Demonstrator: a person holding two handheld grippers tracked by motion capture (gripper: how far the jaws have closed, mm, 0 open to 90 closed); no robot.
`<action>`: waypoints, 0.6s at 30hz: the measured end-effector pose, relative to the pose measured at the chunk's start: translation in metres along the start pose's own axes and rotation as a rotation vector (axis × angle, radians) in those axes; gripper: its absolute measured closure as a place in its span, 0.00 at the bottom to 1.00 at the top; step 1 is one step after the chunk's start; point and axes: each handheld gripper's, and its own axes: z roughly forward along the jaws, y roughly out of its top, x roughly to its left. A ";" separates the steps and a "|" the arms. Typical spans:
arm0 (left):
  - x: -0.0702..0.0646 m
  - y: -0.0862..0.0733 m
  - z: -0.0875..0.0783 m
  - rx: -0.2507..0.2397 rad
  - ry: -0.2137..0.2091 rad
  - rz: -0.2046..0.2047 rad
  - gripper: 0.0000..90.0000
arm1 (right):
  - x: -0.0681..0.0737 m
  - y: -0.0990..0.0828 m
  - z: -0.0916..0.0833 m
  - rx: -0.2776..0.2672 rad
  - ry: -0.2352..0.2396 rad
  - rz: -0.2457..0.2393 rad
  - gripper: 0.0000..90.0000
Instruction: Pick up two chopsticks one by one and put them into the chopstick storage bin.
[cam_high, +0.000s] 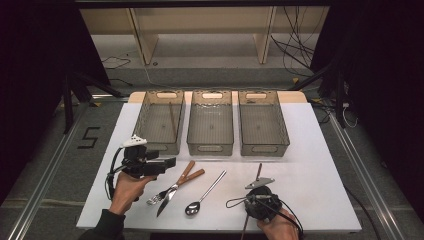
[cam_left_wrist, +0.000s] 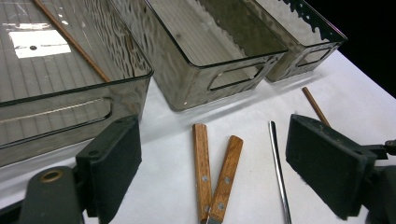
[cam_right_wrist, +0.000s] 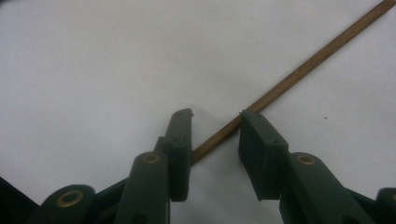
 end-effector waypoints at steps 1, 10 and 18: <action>0.000 0.000 0.000 0.000 0.001 -0.001 0.20 | 0.001 0.000 0.000 0.001 -0.003 -0.003 0.72; -0.002 -0.001 0.002 0.003 -0.003 0.001 0.20 | 0.002 0.001 0.000 0.017 -0.009 -0.033 0.75; -0.002 -0.001 0.003 0.007 -0.006 0.003 0.20 | -0.008 -0.003 -0.005 0.019 0.006 -0.020 0.84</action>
